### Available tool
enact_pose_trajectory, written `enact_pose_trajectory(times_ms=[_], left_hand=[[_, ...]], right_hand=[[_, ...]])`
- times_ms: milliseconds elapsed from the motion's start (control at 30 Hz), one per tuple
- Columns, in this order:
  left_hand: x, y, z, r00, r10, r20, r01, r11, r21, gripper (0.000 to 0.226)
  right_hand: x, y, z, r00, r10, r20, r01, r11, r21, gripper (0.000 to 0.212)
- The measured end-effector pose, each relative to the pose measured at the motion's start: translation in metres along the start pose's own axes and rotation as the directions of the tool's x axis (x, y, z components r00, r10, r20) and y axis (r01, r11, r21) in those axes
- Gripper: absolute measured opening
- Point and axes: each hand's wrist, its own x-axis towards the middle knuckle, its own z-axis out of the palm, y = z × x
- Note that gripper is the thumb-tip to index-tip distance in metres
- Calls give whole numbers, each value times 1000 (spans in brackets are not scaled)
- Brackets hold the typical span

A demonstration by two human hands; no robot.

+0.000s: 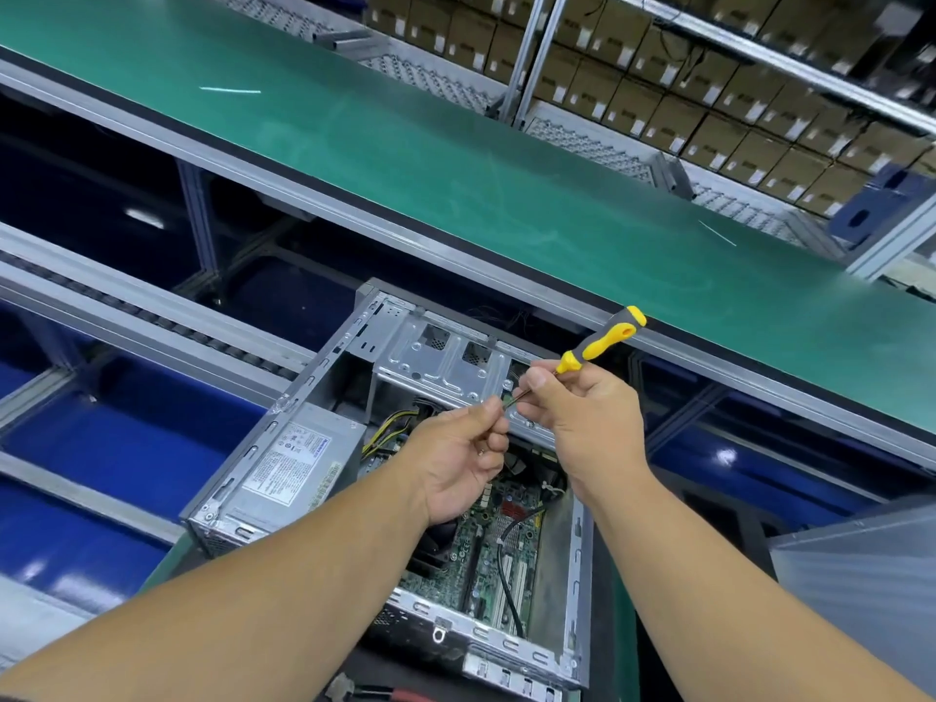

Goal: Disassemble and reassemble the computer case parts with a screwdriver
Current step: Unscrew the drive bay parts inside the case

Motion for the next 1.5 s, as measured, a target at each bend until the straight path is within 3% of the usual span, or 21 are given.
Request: enact_pose_trajectory(times_ms=[367,633,733,833,1067,1500], left_hand=[[2,1,-1,1000,-13,-1,13,999,-41,16],[3,2,0,999,-52,1,52,998,-18,26],[2,3,0,996,-69,-59,71,997,39,53],[2,3,-5,968,-106,-226,129,987,93,84],[3,5,-16,887,-65,-457,98,994,48,63],[7,4,-16,870,-50,-490,78,996,37,58]], right_hand=[[-1,2,4,995,34,98,-38,998,41,9],[4,-2,5,988,21,151,-16,999,-31,7],[9,2,6,992,31,124,-28,999,-26,6],[22,11,5,998,29,48,-25,997,-79,6],[44,30,-6,1000,15,24,-6,938,-348,9],[47,34,4,996,16,93,19,931,-364,9]])
